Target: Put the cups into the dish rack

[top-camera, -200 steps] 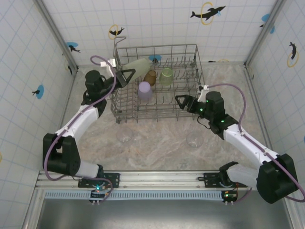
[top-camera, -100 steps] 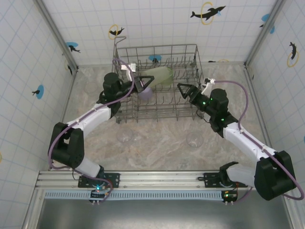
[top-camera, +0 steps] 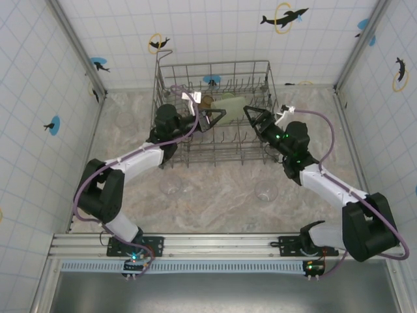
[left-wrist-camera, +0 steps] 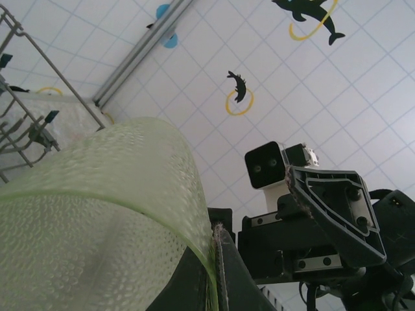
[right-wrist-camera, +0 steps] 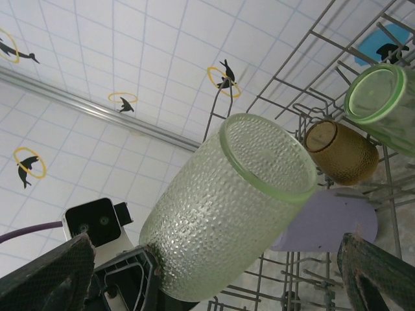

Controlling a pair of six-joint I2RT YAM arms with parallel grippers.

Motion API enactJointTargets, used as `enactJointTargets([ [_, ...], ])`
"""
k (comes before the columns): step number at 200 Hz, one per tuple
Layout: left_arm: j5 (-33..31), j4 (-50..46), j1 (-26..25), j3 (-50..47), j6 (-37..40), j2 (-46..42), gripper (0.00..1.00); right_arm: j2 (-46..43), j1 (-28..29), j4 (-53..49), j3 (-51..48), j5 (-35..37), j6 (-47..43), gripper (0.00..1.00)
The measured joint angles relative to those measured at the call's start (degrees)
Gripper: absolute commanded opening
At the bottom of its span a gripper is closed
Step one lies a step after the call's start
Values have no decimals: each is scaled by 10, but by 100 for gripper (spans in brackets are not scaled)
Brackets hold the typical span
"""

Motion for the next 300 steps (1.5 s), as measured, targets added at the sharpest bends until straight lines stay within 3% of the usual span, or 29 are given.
enactJointTargets([
  [107, 9, 105, -26, 0, -82, 28, 0, 41, -8, 46, 3, -6, 45, 100],
  [179, 11, 120, -39, -1, -100, 33, 0, 57, -11, 89, 9, -8, 71, 89],
  [240, 21, 123, -42, -1, -101, 35, 0, 70, -25, 120, 9, -13, 81, 69],
  [251, 21, 125, -42, -1, -102, 36, 6, 72, -26, 128, 9, -13, 88, 65],
  [272, 25, 129, -42, -1, -101, 36, 26, 73, -27, 137, 9, -14, 93, 59],
  [300, 29, 120, -42, -1, -99, 37, 49, 73, -26, 142, 9, -17, 88, 58],
])
